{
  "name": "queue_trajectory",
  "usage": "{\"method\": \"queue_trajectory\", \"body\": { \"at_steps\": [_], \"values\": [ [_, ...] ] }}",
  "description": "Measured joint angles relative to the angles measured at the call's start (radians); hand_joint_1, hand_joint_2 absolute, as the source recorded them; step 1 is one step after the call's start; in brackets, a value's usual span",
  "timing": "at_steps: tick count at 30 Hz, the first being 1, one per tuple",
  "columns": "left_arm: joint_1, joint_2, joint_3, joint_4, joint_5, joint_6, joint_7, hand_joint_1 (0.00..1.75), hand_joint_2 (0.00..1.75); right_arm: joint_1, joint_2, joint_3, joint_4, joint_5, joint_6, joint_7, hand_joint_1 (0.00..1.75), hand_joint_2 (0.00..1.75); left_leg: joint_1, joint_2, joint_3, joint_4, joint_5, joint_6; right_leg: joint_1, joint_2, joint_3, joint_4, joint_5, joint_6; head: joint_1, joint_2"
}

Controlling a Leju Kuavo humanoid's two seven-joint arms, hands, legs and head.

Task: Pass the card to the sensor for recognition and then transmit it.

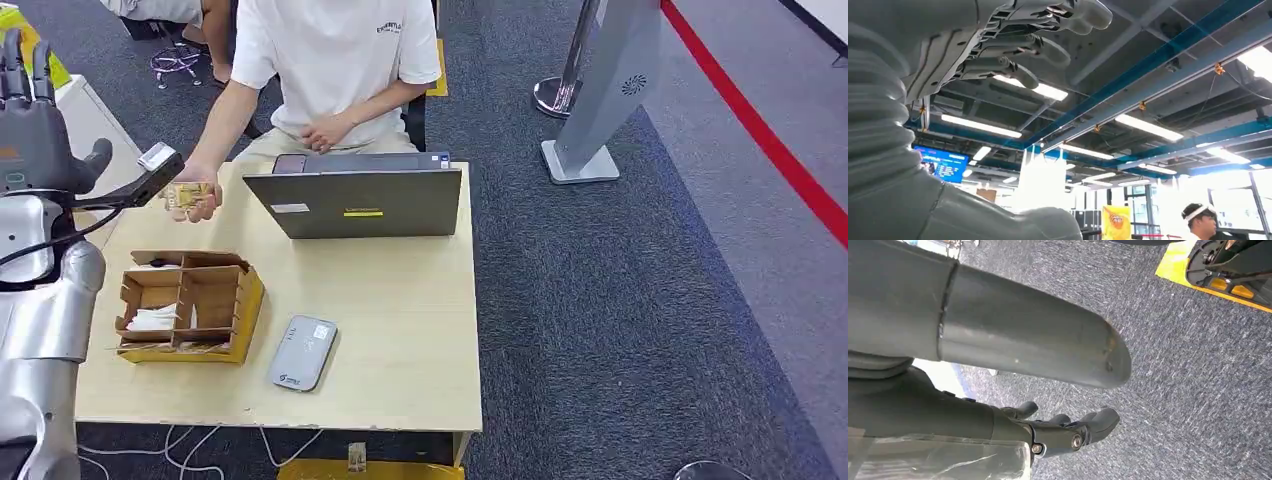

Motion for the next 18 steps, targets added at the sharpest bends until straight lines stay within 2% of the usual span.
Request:
{"method": "queue_trajectory", "body": {
  "at_steps": [5, 7, 11, 15, 18],
  "values": [
    [0.01, -0.006, 0.0, -0.004, 0.038, -0.011, -0.019, 0.0, 1.75, 0.0, 0.0, 0.0, 0.0, -0.006, -0.002, 0.0, 0.0, 0.0, 0.0, 0.0, 0.0, 0.0, 0.0, 0.0, 0.0, 0.0, 0.0, 0.0, 0.0, 0.0, 0.0, 0.0],
    [0.04, -0.016, 0.0, -0.038, 0.069, -0.038, -0.033, 0.0, 1.75, 0.0, 0.0, 0.0, 0.0, -0.017, -0.004, 0.0, 0.0, 0.0, 0.0, 0.0, 0.0, 0.0, 0.0, 0.0, 0.0, 0.0, 0.0, 0.0, 0.0, 0.0, 0.0, 0.0],
    [0.164, -0.048, -0.026, -0.201, 0.104, -0.153, -0.049, 0.0, 1.75, 0.0, 0.0, -0.01, 0.0, -0.056, -0.013, 0.007, 0.0, 0.0, -0.001, 0.001, 0.0, 0.0, -0.001, 0.001, -0.001, 0.001, 0.0, -0.001, 0.0, 0.0, 0.0, 0.0],
    [0.362, -0.032, -0.144, -0.443, 0.076, -0.381, -0.058, 0.0, 1.75, 0.001, 0.001, -0.04, 0.0, -0.101, -0.027, 0.007, 0.0, 0.0, -0.002, 0.002, -0.002, -0.001, -0.002, 0.001, -0.001, 0.002, -0.001, -0.001, -0.001, 0.001, 0.0, 0.0],
    [0.362, -0.032, -0.144, -0.443, 0.076, -0.381, -0.058, 0.0, 1.75, 0.001, 0.001, -0.04, 0.0, -0.101, -0.027, 0.007, 0.0, 0.0, -0.002, 0.002, -0.002, -0.001, -0.002, 0.001, -0.001, 0.002, -0.001, -0.001, -0.001, 0.001, 0.0, 0.0]
  ]
}}
